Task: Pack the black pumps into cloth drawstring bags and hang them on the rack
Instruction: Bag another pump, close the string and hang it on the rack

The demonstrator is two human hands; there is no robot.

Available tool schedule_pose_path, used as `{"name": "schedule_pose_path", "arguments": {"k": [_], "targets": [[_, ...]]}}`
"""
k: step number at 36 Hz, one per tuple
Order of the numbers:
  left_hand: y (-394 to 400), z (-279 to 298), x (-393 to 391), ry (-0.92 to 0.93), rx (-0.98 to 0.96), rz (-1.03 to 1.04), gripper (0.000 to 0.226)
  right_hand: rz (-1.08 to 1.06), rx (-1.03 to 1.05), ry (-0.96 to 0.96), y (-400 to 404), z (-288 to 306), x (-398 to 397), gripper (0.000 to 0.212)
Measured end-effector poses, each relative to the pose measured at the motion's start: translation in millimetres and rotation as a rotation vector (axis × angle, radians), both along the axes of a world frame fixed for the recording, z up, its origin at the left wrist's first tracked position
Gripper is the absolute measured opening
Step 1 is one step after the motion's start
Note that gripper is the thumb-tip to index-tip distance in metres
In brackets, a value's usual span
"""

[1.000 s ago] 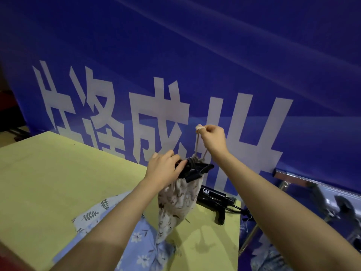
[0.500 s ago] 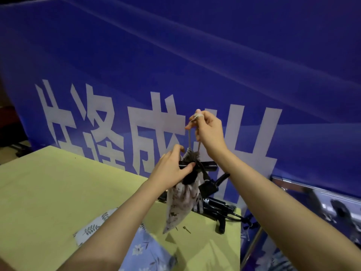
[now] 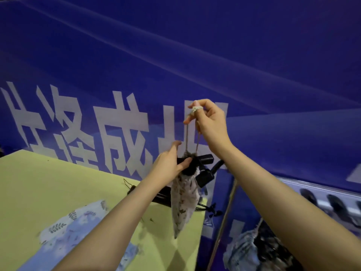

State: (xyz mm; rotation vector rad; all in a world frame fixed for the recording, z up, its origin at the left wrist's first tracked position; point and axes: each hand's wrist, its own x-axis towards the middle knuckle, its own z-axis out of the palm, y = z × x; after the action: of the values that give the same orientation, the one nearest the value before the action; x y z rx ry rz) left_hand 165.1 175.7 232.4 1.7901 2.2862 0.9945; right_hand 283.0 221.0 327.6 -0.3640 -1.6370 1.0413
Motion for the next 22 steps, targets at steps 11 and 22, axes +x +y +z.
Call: {"name": "schedule_pose_path", "arguments": {"k": [11,22], "targets": [[12,-23,156,0.050,-0.209,-0.123,0.049,-0.051,-0.042,-0.113,18,-20,141,0.022],[19,-82,293,-0.540,-0.322,-0.276,0.020,-0.024,-0.194,-0.287,17,-88,268,0.023]]}}
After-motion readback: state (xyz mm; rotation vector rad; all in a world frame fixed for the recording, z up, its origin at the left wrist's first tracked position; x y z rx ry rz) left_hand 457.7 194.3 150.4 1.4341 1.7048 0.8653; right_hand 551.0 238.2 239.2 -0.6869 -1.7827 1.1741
